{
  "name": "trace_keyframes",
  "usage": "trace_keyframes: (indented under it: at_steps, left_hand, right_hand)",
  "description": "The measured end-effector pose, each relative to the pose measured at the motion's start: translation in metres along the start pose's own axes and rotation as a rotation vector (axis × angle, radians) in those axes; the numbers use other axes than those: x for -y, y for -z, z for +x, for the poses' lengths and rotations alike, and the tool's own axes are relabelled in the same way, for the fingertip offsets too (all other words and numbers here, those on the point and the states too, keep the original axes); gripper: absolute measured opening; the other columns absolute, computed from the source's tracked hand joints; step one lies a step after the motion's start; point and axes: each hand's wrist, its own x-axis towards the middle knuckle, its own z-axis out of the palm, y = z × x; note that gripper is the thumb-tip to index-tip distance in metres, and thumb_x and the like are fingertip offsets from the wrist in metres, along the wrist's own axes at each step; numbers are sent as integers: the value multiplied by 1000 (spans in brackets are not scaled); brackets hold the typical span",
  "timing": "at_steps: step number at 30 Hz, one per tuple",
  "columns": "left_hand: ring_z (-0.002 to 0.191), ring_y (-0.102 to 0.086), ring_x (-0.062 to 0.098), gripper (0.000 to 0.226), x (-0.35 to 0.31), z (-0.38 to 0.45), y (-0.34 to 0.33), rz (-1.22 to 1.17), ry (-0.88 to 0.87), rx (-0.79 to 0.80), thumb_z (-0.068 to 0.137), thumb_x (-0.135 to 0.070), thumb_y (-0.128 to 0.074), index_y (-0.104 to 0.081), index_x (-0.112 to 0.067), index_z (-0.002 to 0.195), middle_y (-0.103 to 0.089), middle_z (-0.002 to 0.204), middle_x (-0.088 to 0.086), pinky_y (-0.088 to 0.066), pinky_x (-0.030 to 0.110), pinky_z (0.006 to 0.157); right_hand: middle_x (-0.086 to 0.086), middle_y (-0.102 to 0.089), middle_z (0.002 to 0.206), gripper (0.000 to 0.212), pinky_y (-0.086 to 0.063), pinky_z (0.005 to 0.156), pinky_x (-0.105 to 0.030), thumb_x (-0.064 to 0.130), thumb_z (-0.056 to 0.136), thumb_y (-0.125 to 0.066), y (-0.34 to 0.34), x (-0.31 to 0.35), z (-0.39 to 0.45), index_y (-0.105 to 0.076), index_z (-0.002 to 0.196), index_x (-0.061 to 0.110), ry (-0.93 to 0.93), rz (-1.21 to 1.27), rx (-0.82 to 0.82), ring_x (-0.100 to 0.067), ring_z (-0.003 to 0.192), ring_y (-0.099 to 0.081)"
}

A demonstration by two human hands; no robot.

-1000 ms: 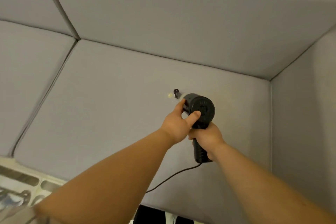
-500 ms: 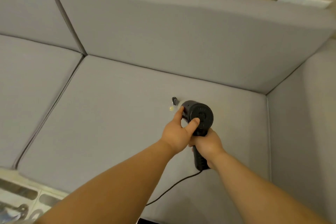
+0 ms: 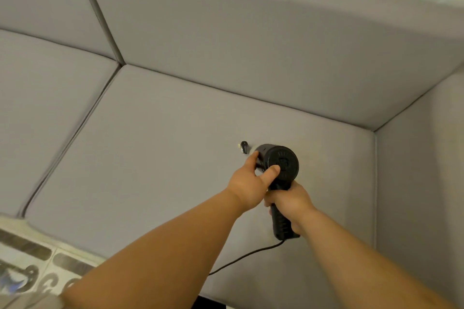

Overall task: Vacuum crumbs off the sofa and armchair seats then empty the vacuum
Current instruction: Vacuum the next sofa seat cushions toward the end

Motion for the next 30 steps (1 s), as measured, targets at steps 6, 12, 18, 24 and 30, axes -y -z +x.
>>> trace_keyframes:
  at_steps: [6, 12, 18, 24, 30]
  left_hand:
    - [120, -53, 24, 74, 4, -17, -17, -32, 15, -3, 89, -48, -56, -18, -32, 150, -45, 142, 0, -42, 34, 101]
    - [120, -53, 23, 74, 11, -29, -29, -44, 20, -2, 89, -48, -56, -18, -32, 150, -45, 142, -1, -41, 36, 103]
    - [115, -48, 12, 72, 7, -26, -22, -42, -28, -70, 88, -50, -56, -21, -34, 149, -47, 141, -4, -37, 22, 86]
    - [106, -47, 8, 72, -7, -1, 9, -41, -70, -119, 88, -51, -55, -20, -36, 149, -48, 140, -4, -38, 15, 78]
    - [119, -53, 26, 71, -9, 27, 32, -44, -24, -79, 90, -48, -55, -20, -33, 150, -48, 141, 0, -42, 41, 103]
  right_hand:
    - [-14, -64, 82, 29, -54, 78, -46, -4, 70, -67, 13, -13, -15, -65, 93, 12, -8, -9, 16, -34, 80, -60]
    - [-15, -64, 83, 29, -54, 80, -47, -5, 71, -67, 20, -24, -27, -64, 94, 12, -9, -32, 28, -34, 81, -60]
    - [-18, -67, 87, 30, -56, 82, -50, -2, 70, -68, 16, -13, -26, -63, 97, 10, 53, -57, -9, -36, 82, -62]
    - [-17, -68, 93, 36, -56, 85, -51, 0, 70, -69, -2, 23, 0, -63, 103, 12, 116, -61, -5, -35, 86, -63]
    - [-15, -66, 91, 37, -55, 79, -46, -1, 69, -69, -19, 38, 29, -63, 103, 10, 79, -85, 6, -34, 84, -62]
